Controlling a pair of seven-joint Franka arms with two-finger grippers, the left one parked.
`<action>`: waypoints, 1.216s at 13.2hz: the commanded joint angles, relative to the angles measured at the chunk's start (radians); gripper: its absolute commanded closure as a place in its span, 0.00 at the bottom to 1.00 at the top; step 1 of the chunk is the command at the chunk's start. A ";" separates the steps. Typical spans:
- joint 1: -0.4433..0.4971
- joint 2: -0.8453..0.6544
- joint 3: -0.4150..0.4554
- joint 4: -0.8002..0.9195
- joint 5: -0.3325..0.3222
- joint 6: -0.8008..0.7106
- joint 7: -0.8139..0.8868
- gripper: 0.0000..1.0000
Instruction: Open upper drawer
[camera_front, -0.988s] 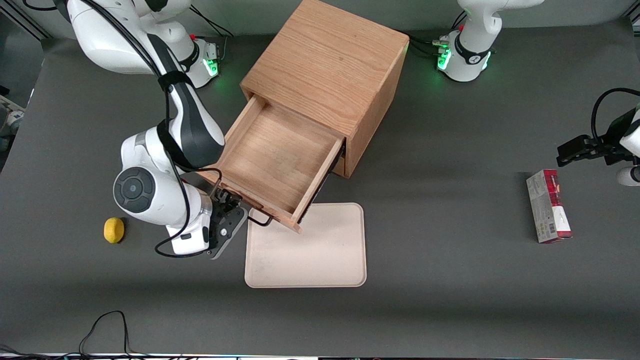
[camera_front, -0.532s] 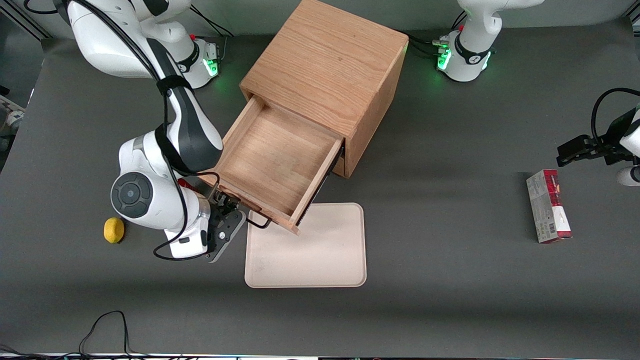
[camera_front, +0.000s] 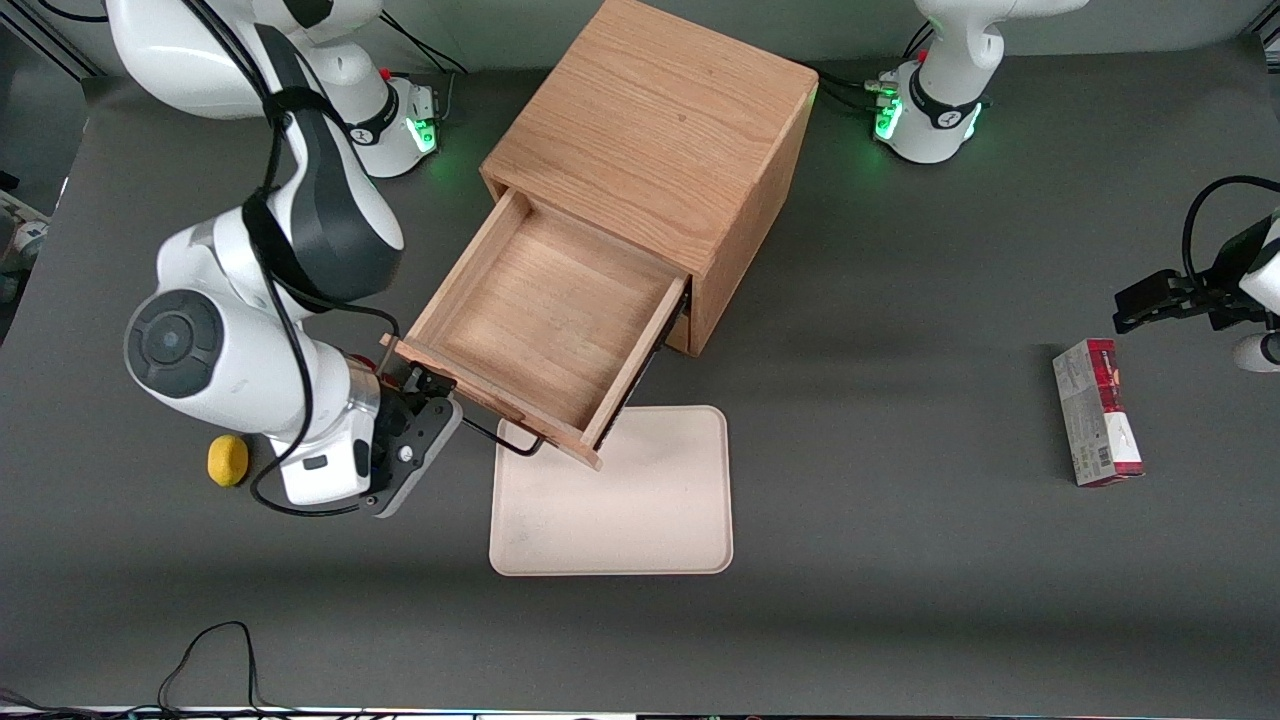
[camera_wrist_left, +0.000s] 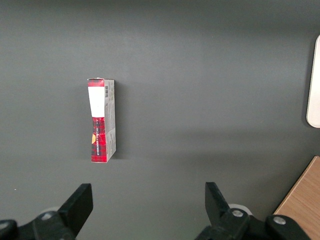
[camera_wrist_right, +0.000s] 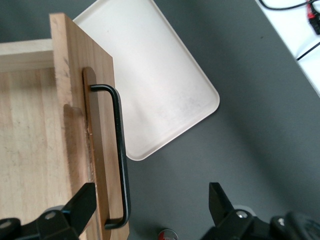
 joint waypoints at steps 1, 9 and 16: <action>-0.012 -0.039 -0.009 0.024 -0.009 -0.033 0.030 0.00; -0.226 -0.177 -0.008 0.010 -0.017 -0.177 0.386 0.00; -0.282 -0.400 -0.084 -0.305 -0.049 -0.072 0.503 0.00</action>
